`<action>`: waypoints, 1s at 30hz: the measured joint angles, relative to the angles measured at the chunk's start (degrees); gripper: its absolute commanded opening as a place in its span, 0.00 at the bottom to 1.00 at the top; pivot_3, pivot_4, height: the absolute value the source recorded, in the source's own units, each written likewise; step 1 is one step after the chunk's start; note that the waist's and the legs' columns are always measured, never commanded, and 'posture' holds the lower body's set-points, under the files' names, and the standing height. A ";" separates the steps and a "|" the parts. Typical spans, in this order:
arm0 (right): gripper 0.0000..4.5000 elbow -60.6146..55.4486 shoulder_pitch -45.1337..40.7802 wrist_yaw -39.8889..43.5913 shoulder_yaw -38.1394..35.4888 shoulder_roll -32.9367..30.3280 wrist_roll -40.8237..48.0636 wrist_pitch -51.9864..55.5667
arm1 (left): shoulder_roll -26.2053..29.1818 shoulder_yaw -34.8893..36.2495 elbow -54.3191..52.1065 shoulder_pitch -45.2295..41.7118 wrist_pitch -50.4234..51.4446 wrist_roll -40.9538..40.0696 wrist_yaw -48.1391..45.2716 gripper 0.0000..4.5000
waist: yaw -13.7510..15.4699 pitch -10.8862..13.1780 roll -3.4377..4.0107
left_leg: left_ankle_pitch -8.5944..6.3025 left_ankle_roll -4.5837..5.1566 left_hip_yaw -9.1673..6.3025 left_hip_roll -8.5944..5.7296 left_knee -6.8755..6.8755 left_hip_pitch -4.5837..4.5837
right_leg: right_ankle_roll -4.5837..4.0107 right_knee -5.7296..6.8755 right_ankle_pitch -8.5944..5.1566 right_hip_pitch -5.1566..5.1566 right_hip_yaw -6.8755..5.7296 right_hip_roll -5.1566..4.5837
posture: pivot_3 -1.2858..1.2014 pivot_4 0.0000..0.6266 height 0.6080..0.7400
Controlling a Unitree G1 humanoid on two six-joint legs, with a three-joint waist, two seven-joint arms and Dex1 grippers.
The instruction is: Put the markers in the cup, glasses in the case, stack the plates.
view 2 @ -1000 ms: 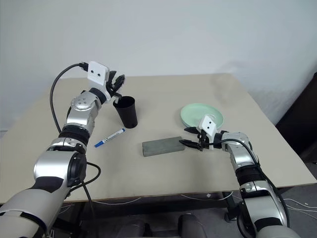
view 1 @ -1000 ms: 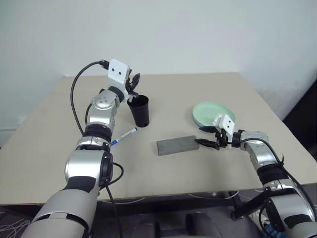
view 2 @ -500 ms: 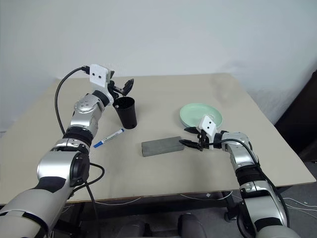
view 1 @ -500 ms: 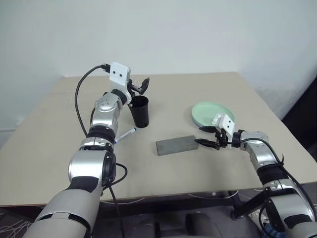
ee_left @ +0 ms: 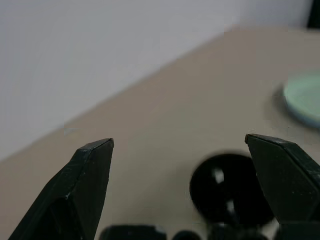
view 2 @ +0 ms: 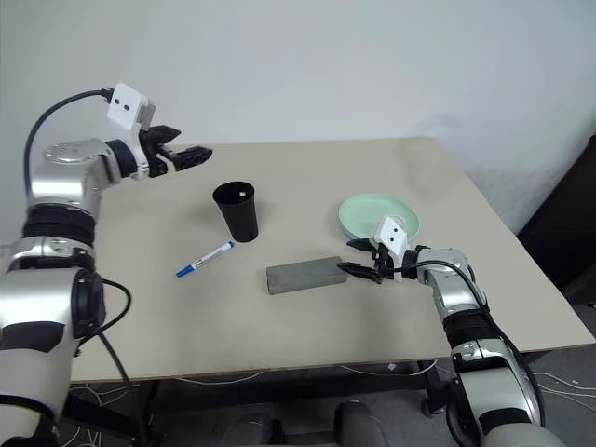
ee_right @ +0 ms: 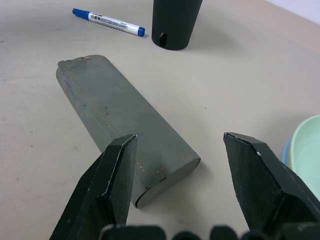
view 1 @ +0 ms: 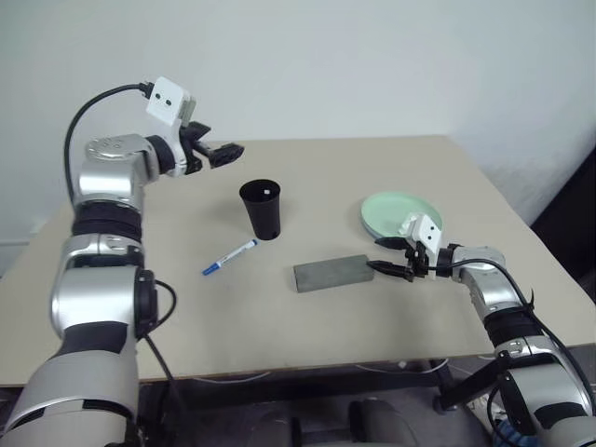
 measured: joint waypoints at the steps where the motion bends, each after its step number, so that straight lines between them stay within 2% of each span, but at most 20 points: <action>1: 0.67 0.19 -0.27 0.05 0.01 0.03 -0.02 -0.02 | 0.54 -0.60 -1.13 0.28 1.83 -0.01 -2.05 1.00 | 0.02 0.00 0.00 | 0.00 0.00 -0.01 0.00 0.00 -0.01 | 0.00 0.01 0.00 -0.01 0.00 0.00 | 0.52 0.00 0.94; 6: 0.67 1.34 -1.08 0.11 0.23 1.22 -0.09 -0.63 | 3.29 -6.42 -7.56 3.42 8.48 2.32 -8.25 1.00 | 0.00 0.00 0.00 | 0.00 0.00 0.00 0.03 0.00 0.00 | -0.01 0.07 -0.01 -0.06 0.01 0.02 | 0.52 0.00 0.94; 17: 0.67 2.41 -1.18 0.13 0.29 1.32 -0.25 -1.23 | 5.68 -11.78 -9.19 11.44 8.75 6.93 -10.77 1.00 | 0.05 0.00 0.00 | 0.01 0.01 0.03 0.03 -0.01 -0.13 | -0.02 0.09 -0.01 -0.22 0.04 0.02 | 0.52 0.00 0.94; 21: 0.67 3.21 -1.36 0.13 0.30 1.44 -0.42 -1.36 | 4.24 -13.56 -7.25 12.00 8.90 8.09 -10.57 1.00 | 0.18 0.01 -0.03 | 0.01 0.02 0.03 0.02 0.02 -0.15 | -0.02 0.08 -0.01 -0.21 0.04 0.01 | 0.52 0.00 0.94; 26: 0.67 4.40 -2.34 0.12 0.43 1.81 -0.48 -2.01 | 0.90 -17.43 -0.38 10.30 8.28 11.60 -10.38 1.00 | 0.11 0.01 -0.04 | 0.02 0.02 0.04 0.01 0.03 -0.14 | -0.01 0.09 -0.01 -0.20 0.06 0.03 | 0.52 0.00 0.94; 30: 0.67 4.62 -2.91 0.09 0.45 1.85 -0.48 -2.33 | -1.11 -17.83 4.57 7.73 6.69 13.39 -9.52 1.00 | 0.11 0.01 -0.06 | 0.01 0.03 0.02 0.01 0.02 -0.16 | -0.01 0.09 -0.01 -0.21 0.05 0.04 | 0.52 0.00 0.94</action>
